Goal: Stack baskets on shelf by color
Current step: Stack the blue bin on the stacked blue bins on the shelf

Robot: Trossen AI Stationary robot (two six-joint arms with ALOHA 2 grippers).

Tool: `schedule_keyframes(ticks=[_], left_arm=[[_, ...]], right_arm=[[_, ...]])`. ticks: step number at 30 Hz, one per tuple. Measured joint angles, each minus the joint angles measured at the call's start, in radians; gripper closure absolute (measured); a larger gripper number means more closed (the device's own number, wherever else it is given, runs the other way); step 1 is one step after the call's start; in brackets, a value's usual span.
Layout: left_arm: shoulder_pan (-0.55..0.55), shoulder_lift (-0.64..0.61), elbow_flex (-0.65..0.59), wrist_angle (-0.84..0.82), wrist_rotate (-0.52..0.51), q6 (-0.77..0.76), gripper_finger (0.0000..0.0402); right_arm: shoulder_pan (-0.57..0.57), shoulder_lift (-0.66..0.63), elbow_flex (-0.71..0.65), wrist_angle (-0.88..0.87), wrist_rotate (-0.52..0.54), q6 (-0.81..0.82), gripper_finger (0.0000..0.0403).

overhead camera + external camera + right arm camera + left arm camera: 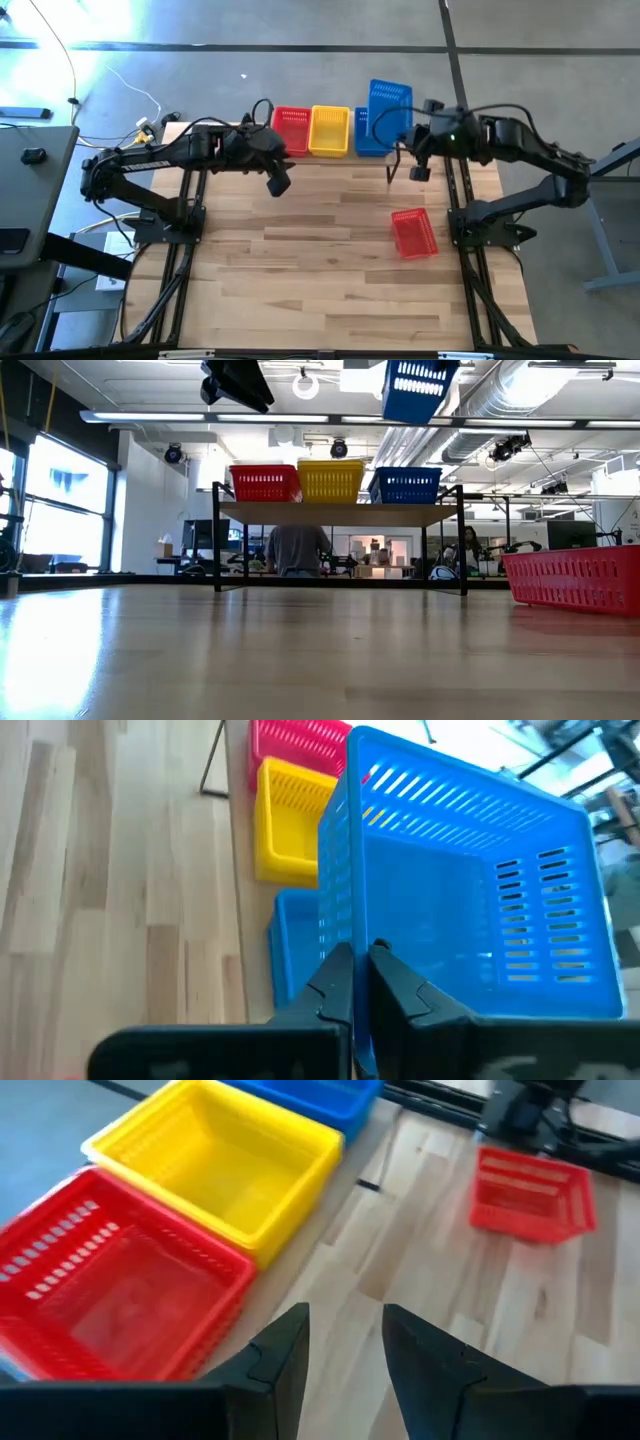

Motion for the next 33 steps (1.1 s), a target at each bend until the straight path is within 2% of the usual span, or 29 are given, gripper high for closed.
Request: schedule_keyframes(ticks=[8,15,24,33], left_arm=[[0.047,0.000,0.000,0.000,0.000,-0.025,0.0284],[0.068,0.000,0.000,0.000,-0.003,-0.028,0.0284],[0.069,0.000,0.000,0.000,-0.003,-0.026,0.0284],[0.069,0.000,0.000,0.000,-0.003,-0.028,0.0284]], right_arm=[[-0.193,0.008,-0.080,0.076,-0.216,-0.141,0.0403],[-0.269,0.009,-0.224,0.180,-0.313,-0.192,0.0403],[-0.298,0.009,-0.362,0.295,-0.305,-0.219,0.0403],[-0.303,0.058,-0.375,0.299,-0.283,-0.228,0.0402]])
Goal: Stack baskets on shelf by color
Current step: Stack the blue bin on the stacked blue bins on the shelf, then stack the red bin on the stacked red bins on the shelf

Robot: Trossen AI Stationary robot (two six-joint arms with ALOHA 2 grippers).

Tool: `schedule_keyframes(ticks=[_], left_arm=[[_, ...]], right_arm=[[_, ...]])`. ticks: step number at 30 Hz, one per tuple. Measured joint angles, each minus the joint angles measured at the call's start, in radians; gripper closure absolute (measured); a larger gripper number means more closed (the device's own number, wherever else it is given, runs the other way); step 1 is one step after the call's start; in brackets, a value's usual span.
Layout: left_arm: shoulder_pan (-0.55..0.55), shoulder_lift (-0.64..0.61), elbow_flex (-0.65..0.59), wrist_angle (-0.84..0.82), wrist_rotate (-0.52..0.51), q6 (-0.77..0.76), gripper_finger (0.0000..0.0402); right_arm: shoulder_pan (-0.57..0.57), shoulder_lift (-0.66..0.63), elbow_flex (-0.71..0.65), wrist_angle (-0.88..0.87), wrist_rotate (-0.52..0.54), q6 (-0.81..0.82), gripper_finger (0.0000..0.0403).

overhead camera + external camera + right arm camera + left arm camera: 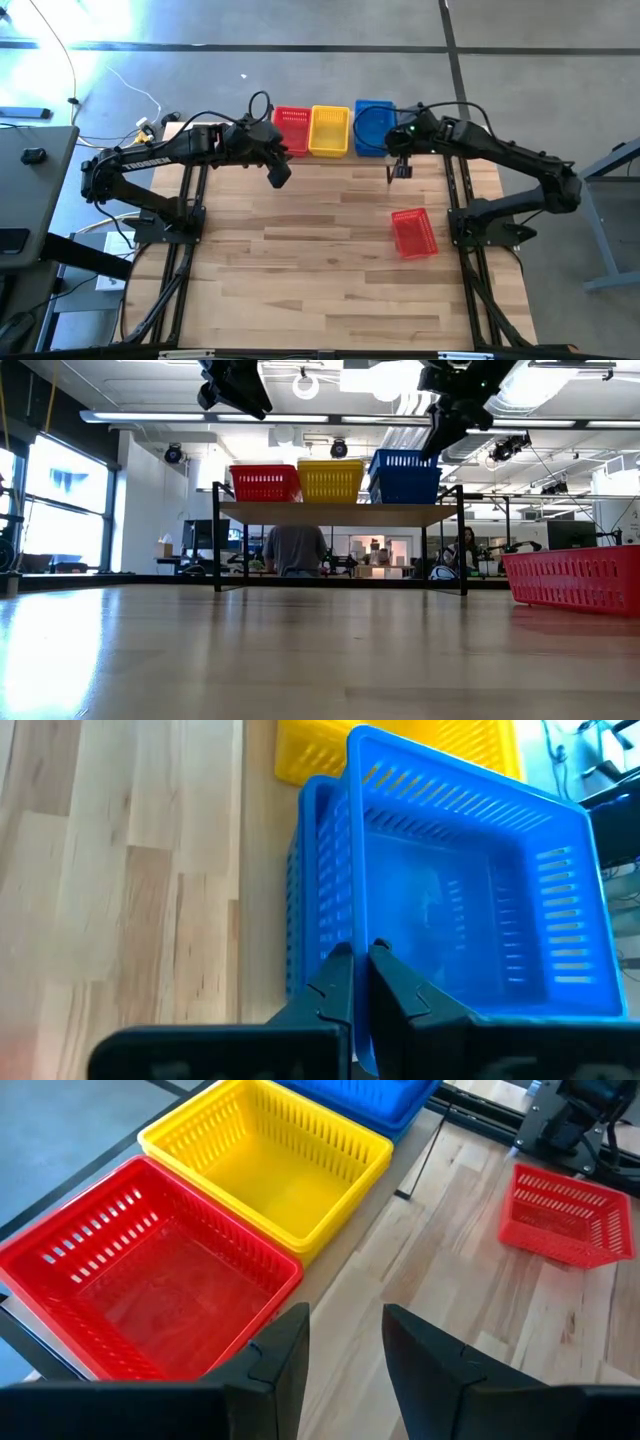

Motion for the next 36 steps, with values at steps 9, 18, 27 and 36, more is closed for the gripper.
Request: schedule_keyframes(ticks=[9,18,27,36], left_arm=[[0.000,0.000,0.000,-0.001,0.000,0.000,0.0284],[0.000,0.000,0.000,-0.001,0.000,0.003,0.0284],[0.000,0.000,0.000,-0.001,0.000,0.027,0.0284],[0.000,0.000,0.000,-0.007,0.020,0.098,0.0284]], right_arm=[[0.001,0.019,0.000,0.016,0.035,0.052,0.0399],[0.009,0.016,0.003,0.021,0.096,0.188,0.0314],[0.110,0.003,0.067,-0.041,0.177,0.356,0.0282],[0.237,0.002,0.190,-0.295,0.201,0.829,0.0281]])
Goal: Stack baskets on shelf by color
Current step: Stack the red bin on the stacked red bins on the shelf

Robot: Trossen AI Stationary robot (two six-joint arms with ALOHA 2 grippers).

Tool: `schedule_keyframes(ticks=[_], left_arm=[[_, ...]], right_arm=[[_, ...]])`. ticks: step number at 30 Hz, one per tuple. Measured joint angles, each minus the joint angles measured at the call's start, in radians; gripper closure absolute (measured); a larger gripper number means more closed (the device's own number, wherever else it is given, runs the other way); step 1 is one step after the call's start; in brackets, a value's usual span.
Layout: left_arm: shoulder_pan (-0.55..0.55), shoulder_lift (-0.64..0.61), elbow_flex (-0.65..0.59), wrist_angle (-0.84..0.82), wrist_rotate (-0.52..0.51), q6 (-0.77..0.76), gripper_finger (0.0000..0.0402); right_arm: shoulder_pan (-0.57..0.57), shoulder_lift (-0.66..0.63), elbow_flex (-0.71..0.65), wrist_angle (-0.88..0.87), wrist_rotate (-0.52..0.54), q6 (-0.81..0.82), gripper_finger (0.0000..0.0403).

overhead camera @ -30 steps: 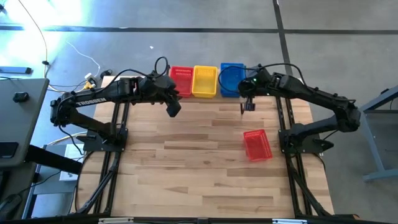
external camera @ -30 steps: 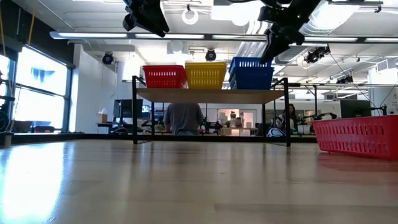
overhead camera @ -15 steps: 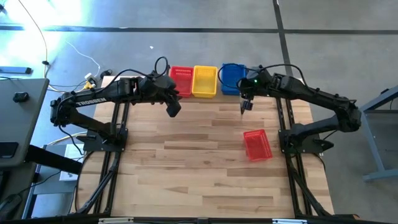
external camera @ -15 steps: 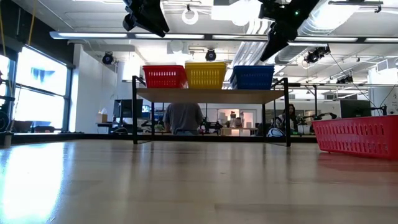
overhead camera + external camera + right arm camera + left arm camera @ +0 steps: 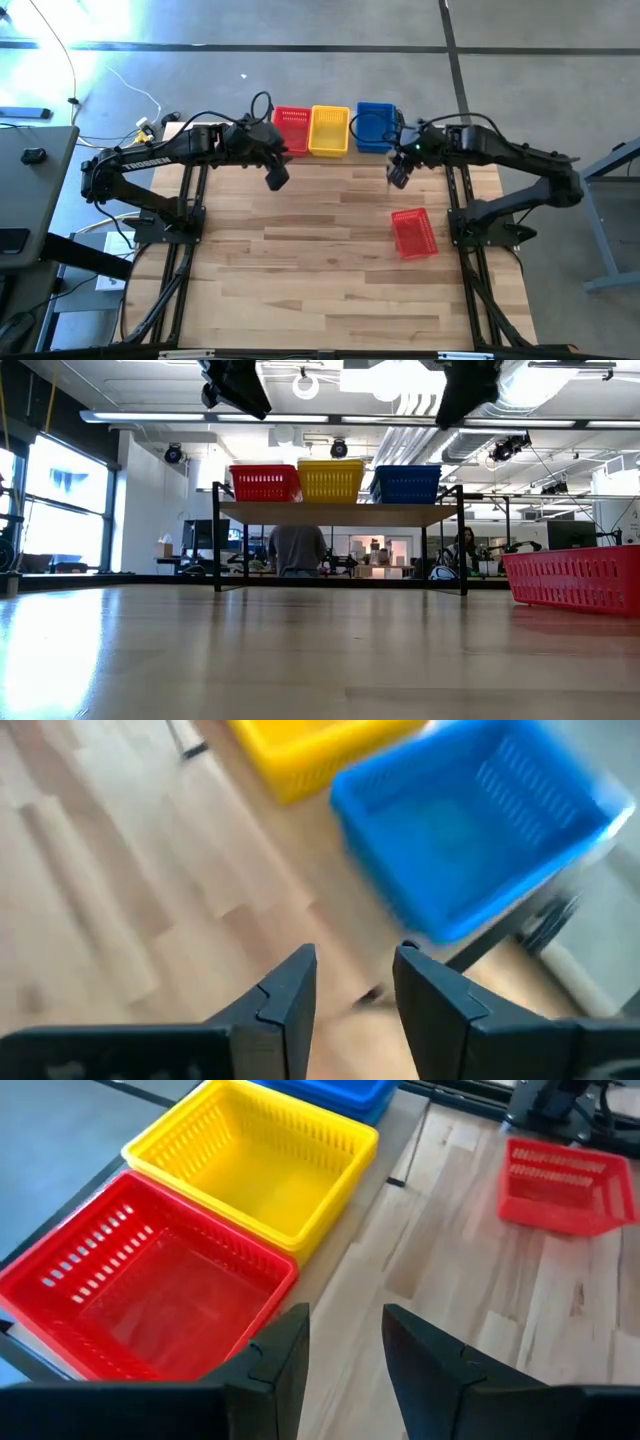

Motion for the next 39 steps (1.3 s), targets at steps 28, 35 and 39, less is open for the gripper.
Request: schedule_keyframes(ticks=[28,35,39], left_arm=[[-0.049,0.000,0.000,-0.003,0.181,0.063,0.0284],[-0.071,0.000,0.000,-0.003,0.179,0.063,0.0284],[-0.086,0.000,0.000,-0.003,0.178,0.052,0.0284]], right_arm=[[0.420,0.001,-0.375,-0.195,-0.266,1.219,0.0281],[0.474,0.001,-0.473,-0.199,-0.287,1.360,0.0281],[0.486,0.001,-0.512,-0.205,-0.286,1.425,0.0281]])
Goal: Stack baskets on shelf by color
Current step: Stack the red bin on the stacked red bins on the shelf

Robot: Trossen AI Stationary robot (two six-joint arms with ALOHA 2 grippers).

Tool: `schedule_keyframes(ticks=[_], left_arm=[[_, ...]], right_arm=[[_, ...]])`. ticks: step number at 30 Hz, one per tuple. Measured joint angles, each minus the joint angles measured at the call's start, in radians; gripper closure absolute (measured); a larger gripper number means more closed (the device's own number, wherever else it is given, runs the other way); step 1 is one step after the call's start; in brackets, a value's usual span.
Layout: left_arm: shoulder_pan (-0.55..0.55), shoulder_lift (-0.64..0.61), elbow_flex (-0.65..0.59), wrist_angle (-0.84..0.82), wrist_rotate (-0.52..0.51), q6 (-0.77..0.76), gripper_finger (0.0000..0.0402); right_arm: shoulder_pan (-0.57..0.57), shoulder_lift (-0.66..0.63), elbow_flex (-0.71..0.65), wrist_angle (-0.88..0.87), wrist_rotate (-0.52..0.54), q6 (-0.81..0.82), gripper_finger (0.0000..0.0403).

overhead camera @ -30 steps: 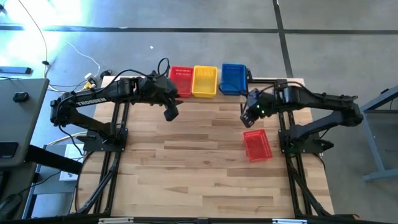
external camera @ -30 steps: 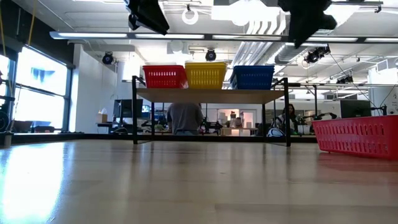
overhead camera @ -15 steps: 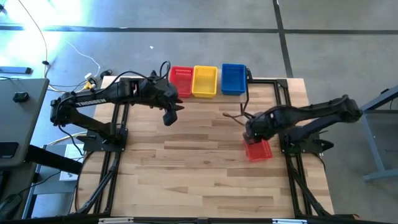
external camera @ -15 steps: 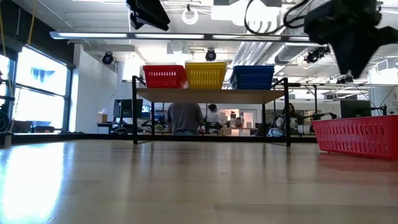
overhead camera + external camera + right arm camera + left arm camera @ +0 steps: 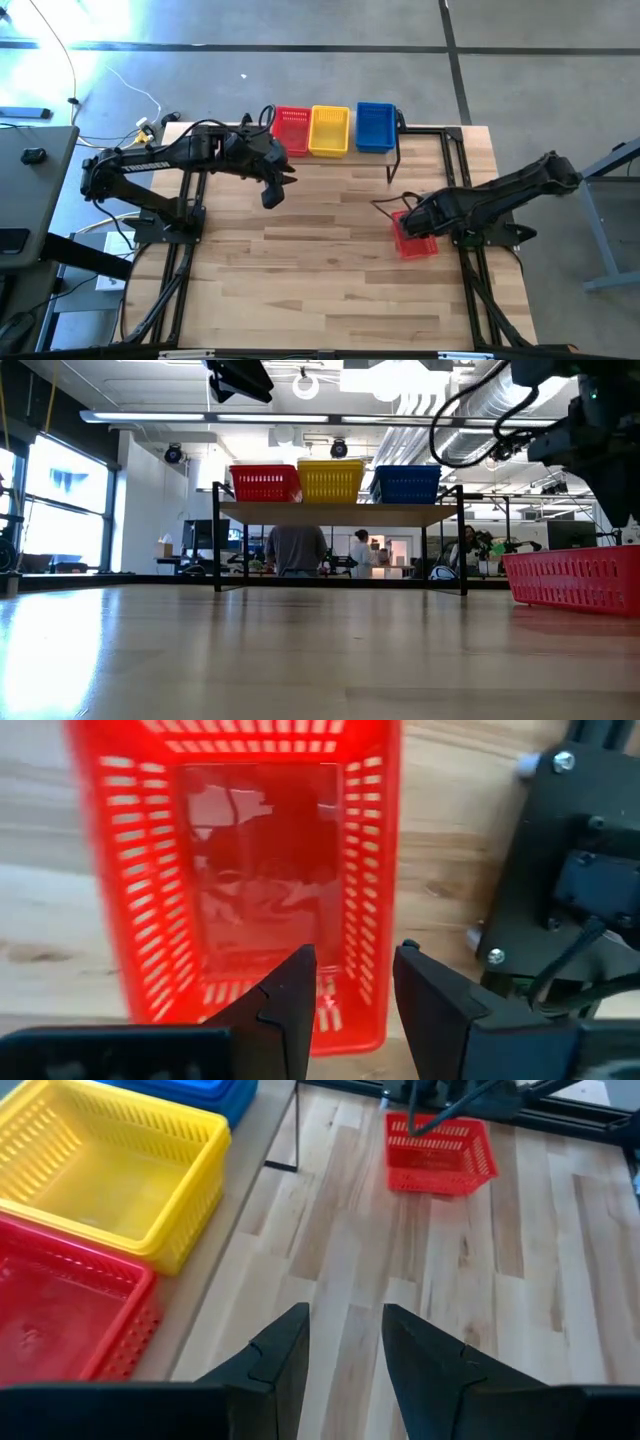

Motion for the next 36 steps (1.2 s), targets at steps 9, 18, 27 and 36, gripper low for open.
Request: schedule_keyframes(ticks=[9,18,27,36], left_arm=[[-0.058,0.000,0.000,0.001,-0.003,-0.027,0.0284],[-0.120,0.000,0.000,0.057,-0.004,-0.042,0.0284],[-0.186,0.000,0.000,0.107,-0.003,-0.042,0.0284],[-0.215,0.000,0.000,0.107,-0.003,-0.041,0.0284]], right_arm=[[0.001,0.000,-0.115,0.047,-0.006,0.072,0.0281],[-0.008,0.003,-0.138,0.075,0.005,0.091,0.0305],[-0.008,0.003,-0.138,0.079,0.004,0.092,0.0359],[-0.008,0.030,-0.140,0.131,0.003,0.143,0.0361]])
